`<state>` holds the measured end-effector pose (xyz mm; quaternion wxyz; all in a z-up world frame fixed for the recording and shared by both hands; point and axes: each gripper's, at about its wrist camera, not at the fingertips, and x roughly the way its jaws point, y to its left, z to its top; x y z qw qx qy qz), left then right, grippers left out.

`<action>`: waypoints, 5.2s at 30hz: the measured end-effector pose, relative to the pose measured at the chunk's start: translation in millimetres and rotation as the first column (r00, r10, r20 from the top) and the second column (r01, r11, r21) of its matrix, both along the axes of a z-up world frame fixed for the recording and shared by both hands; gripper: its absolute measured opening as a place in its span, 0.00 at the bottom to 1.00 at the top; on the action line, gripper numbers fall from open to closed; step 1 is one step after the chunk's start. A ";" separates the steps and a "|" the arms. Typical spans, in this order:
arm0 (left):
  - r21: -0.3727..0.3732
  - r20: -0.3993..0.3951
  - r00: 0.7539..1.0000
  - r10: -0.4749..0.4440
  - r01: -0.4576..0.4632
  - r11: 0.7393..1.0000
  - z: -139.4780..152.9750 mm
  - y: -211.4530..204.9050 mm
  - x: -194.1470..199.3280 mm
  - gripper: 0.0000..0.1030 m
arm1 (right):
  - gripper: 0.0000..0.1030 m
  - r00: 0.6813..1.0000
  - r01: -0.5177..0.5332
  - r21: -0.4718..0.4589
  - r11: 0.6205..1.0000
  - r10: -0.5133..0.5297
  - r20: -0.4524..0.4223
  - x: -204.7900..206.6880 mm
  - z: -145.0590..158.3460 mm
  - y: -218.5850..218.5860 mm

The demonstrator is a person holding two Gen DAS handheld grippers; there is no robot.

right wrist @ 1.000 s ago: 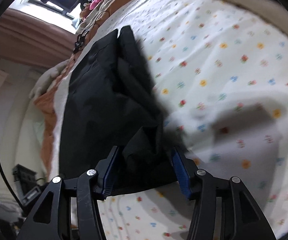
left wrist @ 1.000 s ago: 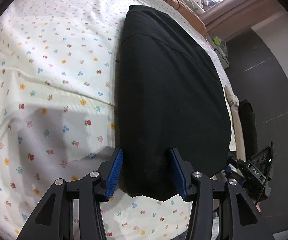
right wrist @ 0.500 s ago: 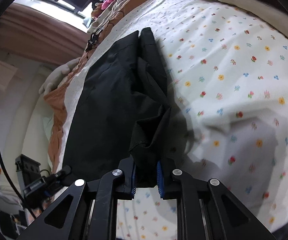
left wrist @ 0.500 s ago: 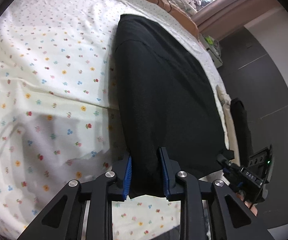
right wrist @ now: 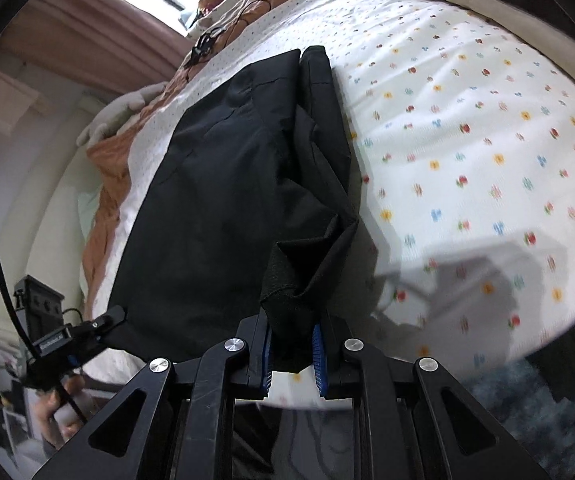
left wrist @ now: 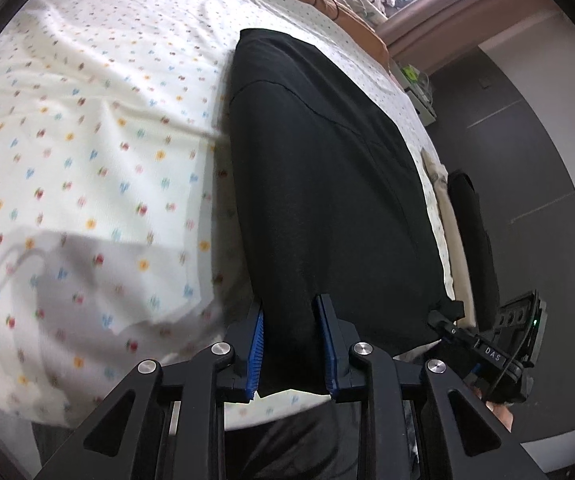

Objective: Fold large clothes

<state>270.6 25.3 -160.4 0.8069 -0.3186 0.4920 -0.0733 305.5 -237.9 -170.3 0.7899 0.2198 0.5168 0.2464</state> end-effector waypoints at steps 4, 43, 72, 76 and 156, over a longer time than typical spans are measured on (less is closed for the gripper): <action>0.003 0.001 1.000 -0.019 0.019 1.000 -2.8 -1.6 -4.2 0.25 | 0.26 1.000 -0.015 -0.059 0.998 0.015 -0.007 -8.1 1.0 -2.0; 0.060 0.003 0.999 0.032 -0.033 0.998 -1.5 33.9 30.2 0.76 | 0.63 0.999 0.023 -0.025 0.999 -0.022 0.033 32.4 14.4 -37.8; 0.060 -0.036 0.999 0.035 -0.033 0.998 -31.8 44.9 146.2 0.60 | 0.69 0.969 -0.192 0.292 0.937 0.229 -0.096 196.2 -44.2 44.2; 0.055 -0.044 0.998 0.045 -0.042 0.998 -33.6 46.8 158.3 0.59 | 0.64 0.962 -0.215 0.295 0.931 0.253 -0.097 201.5 -44.1 52.1; 0.116 0.420 0.863 -0.281 0.257 0.960 225.3 -318.5 123.9 0.17 | 0.15 0.799 0.185 -0.121 0.975 -0.078 0.596 -0.5 237.3 -203.6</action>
